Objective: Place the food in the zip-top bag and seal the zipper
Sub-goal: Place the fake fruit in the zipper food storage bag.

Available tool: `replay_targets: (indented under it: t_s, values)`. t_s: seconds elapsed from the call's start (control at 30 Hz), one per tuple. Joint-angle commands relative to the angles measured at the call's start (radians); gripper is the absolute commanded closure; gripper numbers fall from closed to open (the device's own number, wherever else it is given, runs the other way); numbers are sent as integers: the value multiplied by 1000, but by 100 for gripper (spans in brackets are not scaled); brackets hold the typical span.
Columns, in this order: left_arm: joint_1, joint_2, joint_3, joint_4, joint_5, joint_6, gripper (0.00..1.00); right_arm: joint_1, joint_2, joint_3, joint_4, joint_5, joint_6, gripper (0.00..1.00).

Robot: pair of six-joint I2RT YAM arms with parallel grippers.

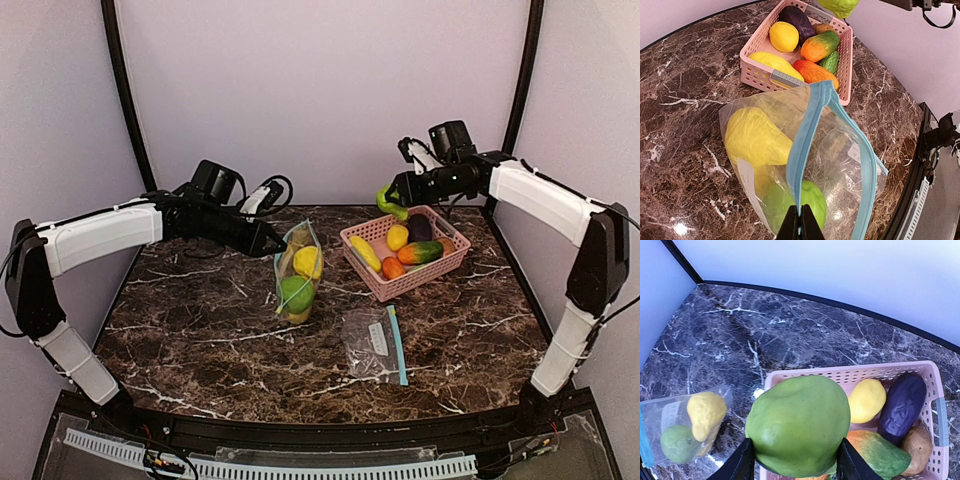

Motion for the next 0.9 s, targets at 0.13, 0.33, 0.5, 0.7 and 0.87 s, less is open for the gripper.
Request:
replay_targets:
  t_s: [0.13, 0.33, 0.5, 0.7, 0.87]
  values:
    - [7, -37, -14, 15, 21, 6, 99, 164, -181, -114, 116, -156, 18, 60]
    - [7, -35, -10, 9, 32, 8, 99, 315, -253, -163, 224, -265, -46, 59]
    - [7, -38, -8, 6, 35, 8, 99, 386, -234, -154, 265, -336, -102, 58]
    - [8, -43, -8, 8, 41, 8, 99, 445, -164, -151, 310, -376, -200, 58]
    - [7, -45, -8, 8, 44, 10, 99, 468, -88, -140, 306, -366, -283, 58]
